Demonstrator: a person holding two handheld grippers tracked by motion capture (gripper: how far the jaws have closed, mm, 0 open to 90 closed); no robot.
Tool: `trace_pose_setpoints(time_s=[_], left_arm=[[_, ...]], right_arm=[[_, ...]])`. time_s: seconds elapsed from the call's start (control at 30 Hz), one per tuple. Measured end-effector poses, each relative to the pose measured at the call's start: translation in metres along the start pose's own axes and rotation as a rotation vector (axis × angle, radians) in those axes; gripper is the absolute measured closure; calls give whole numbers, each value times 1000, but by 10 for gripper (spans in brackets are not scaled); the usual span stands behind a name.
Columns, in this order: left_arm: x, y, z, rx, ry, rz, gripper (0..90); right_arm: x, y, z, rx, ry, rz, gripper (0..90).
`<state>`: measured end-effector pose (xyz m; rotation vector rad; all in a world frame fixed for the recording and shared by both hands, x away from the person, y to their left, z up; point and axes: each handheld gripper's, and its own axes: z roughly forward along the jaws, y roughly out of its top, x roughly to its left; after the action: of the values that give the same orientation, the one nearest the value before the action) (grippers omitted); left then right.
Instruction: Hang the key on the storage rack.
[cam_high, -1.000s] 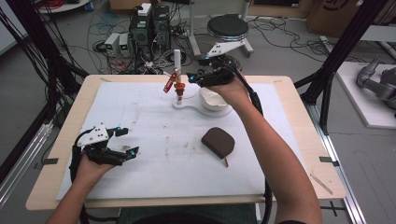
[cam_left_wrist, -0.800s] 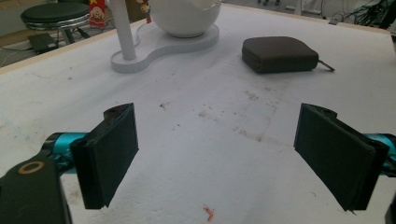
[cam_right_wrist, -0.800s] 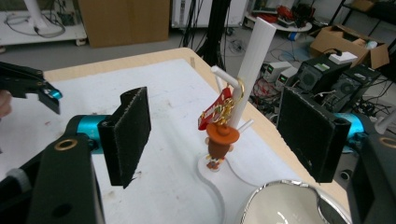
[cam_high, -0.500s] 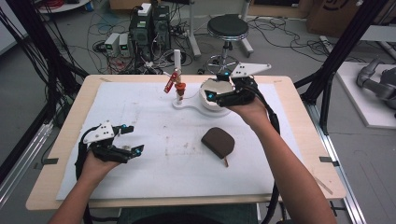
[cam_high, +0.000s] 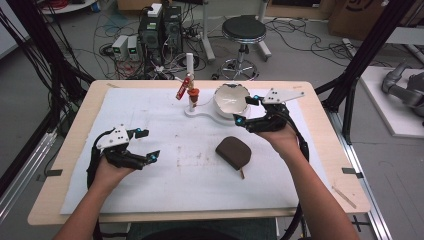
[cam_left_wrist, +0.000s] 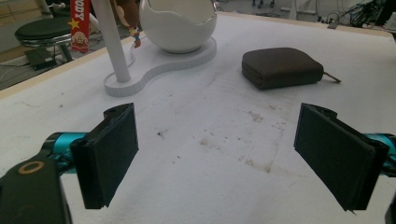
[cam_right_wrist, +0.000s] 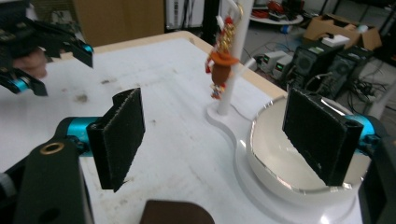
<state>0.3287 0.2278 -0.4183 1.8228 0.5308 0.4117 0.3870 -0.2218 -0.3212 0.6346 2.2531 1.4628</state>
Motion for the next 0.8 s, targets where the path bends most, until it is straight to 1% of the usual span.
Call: trace_pose_setpoints(time_s=[0.1, 0.17, 0.23, 0.27, 0.33, 0.47, 0.63, 0.7, 0.8], left_arm=[[0, 0, -1, 0, -9, 1, 136], [0, 0, -1, 5, -14, 8, 136], [0, -1, -1, 11, -16, 14, 136], [-1, -1, -1, 14, -17, 13, 136], [-2, -1, -1, 29, -6, 33, 136], [-1, -2, -3, 33, -7, 35, 137], [1, -6, -6, 31, -14, 13, 136], [2, -6, -7, 24, -19, 8, 136], [4, -7, -7, 15, -31, -10, 136]], right_arm=[[-2, -12, -1, 9, -10, 32, 209], [-3, -20, -3, 10, -21, 39, 208], [-2, -26, -5, 8, -21, 57, 205], [-3, -30, -7, 6, -22, 57, 205], [-2, -36, -10, 15, -31, 68, 199], [1, -51, -17, 15, -42, 78, 199], [4, -69, -26, 21, -60, 95, 198], [3, -74, -28, 22, -63, 100, 198], [2, -78, -32, 19, -71, 113, 198]])
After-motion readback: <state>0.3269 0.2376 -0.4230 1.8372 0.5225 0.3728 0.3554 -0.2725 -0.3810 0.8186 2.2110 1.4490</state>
